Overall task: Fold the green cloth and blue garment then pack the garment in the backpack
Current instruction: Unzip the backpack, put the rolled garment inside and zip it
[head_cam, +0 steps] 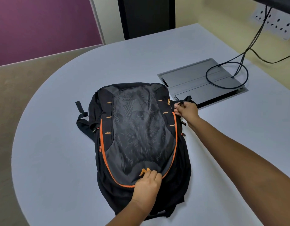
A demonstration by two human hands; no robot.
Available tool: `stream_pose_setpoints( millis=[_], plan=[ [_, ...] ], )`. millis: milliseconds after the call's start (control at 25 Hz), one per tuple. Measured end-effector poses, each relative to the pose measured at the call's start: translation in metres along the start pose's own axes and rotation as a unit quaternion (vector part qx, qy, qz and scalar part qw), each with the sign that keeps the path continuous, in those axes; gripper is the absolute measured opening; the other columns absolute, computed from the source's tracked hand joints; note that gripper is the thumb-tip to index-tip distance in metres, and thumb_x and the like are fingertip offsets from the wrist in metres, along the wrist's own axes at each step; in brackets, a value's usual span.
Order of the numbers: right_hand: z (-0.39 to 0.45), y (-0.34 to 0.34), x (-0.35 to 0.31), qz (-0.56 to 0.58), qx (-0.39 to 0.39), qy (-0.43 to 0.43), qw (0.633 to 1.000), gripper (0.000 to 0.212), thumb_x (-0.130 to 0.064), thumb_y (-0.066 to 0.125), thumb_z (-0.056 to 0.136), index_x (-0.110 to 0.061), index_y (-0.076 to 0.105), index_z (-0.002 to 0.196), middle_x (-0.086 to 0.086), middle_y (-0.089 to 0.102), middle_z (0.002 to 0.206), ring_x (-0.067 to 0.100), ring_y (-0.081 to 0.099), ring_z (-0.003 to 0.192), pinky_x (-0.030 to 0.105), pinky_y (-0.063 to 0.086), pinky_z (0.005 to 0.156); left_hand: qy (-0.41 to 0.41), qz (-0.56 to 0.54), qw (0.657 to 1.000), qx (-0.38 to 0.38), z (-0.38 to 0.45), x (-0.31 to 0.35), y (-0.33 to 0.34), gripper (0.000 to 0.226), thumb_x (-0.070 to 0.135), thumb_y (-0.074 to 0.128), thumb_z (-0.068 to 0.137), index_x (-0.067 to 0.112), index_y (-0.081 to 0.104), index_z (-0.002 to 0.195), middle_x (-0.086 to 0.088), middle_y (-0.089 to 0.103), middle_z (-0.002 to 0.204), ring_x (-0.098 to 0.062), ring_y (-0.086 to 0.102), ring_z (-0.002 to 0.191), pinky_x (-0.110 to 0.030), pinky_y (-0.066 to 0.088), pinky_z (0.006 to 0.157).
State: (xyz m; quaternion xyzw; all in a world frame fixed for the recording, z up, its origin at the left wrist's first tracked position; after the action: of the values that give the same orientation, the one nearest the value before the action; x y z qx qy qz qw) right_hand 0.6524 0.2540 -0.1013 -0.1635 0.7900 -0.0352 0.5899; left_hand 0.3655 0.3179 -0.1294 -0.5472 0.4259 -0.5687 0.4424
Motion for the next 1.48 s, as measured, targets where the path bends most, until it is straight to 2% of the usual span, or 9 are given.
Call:
stream_pose_setpoints(
  millis=[240,640,800,880,1000,1120,1200,1360,1480],
  plan=[
    [-0.018,-0.028,0.009,-0.016,-0.026,0.006,1.000,0.017,-0.008,0.063,0.088,-0.007,0.062,0.104,0.004,0.062,0.080,0.011,0.062,0.073,0.018,0.056,0.066,-0.007,-0.035,0.999,-0.012,-0.013,-0.006,0.006,0.047,0.003,0.084,0.031,0.022,0.059,0.066,0.009,0.052,0.066,-0.009,0.052,0.057,-0.014,0.039,0.038],
    [-0.057,-0.055,0.062,-0.016,-0.018,0.076,0.997,0.030,-0.014,0.065,0.087,-0.001,0.063,0.114,0.009,0.065,0.092,0.017,0.064,0.084,0.030,0.055,0.081,-0.005,-0.050,0.999,-0.017,-0.021,-0.006,0.007,0.043,0.005,0.081,0.036,0.023,0.060,0.069,0.010,0.053,0.069,-0.008,0.052,0.060,-0.014,0.042,0.045],
    [-0.067,-0.051,0.055,-0.027,-0.016,0.062,0.998,0.030,-0.020,0.065,0.087,-0.003,0.063,0.112,0.014,0.065,0.106,0.021,0.062,0.094,0.034,0.053,0.086,0.035,-0.060,0.991,0.118,-0.021,-0.010,-0.030,0.021,0.018,0.067,0.071,0.020,0.060,0.091,0.007,0.056,0.093,-0.011,0.056,0.081,-0.021,0.048,0.068],
    [-0.074,-0.046,0.053,-0.060,-0.015,0.062,0.996,0.034,-0.033,0.061,0.089,-0.007,0.062,0.111,0.017,0.063,0.114,0.026,0.060,0.103,0.039,0.051,0.092,-0.025,-0.076,0.973,0.217,-0.018,-0.040,-0.060,0.030,0.031,0.055,0.081,0.017,0.054,0.108,0.001,0.054,0.112,-0.016,0.051,0.100,-0.028,0.041,0.086],
    [-0.082,-0.027,0.061,-0.093,-0.052,0.102,0.989,0.042,-0.051,0.046,0.092,-0.014,0.057,0.109,0.017,0.058,0.118,0.033,0.054,0.114,0.045,0.045,0.098,-0.298,-0.200,0.886,0.293,-0.014,-0.125,-0.091,0.058,0.042,0.056,0.082,0.004,0.045,0.125,-0.014,0.052,0.125,-0.027,0.044,0.118,-0.035,0.033,0.100],
    [-0.084,-0.002,0.057,-0.057,-0.095,0.132,0.985,0.045,-0.059,0.037,0.091,-0.020,0.054,0.105,0.004,0.058,0.112,0.016,0.056,0.097,0.035,0.044,0.088,-0.526,-0.409,0.712,0.222,-0.014,-0.196,-0.068,0.082,0.054,0.058,0.083,0.002,0.029,0.141,-0.018,0.037,0.144,-0.033,0.035,0.133,-0.044,0.030,0.108],
    [-0.080,0.010,0.053,-0.030,-0.103,0.131,0.986,0.049,-0.062,0.040,0.088,-0.021,0.057,0.109,0.002,0.062,0.109,0.010,0.058,0.091,0.030,0.044,0.081,-0.540,-0.535,0.637,0.131,-0.003,-0.216,-0.044,0.090,0.068,0.050,0.077,0.005,0.032,0.139,-0.017,0.046,0.138,-0.035,0.045,0.127,-0.045,0.040,0.102],
    [-0.072,0.029,0.064,-0.003,-0.132,0.179,0.975,0.087,-0.078,0.061,0.060,-0.017,0.058,0.122,0.007,0.066,0.115,0.022,0.063,0.101,0.037,0.051,0.092,-0.531,-0.599,0.595,0.067,0.008,-0.232,-0.033,0.104,0.081,0.055,0.059,0.001,0.047,0.124,-0.020,0.059,0.123,-0.033,0.061,0.104,-0.040,0.052,0.081],
    [-0.076,0.037,0.057,0.028,-0.098,0.197,0.975,0.056,-0.053,0.068,0.075,-0.010,0.063,0.110,0.009,0.069,0.097,0.025,0.065,0.089,0.032,0.054,0.075,-0.534,-0.621,0.572,0.045,0.016,-0.229,-0.031,0.068,0.065,0.063,0.070,0.002,0.062,0.097,-0.018,0.067,0.097,-0.032,0.064,0.089,-0.039,0.053,0.077]
  ],
)
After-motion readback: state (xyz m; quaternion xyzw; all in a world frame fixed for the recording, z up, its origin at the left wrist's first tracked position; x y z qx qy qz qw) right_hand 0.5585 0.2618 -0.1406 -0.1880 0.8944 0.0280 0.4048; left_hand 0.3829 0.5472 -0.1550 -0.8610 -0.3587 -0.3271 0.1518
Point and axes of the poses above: each hand's wrist, its own z-axis towards the middle knuckle, its own y-axis out of the palm, x = y × z, the point moved 7 cm from there along z, towards the middle knuckle
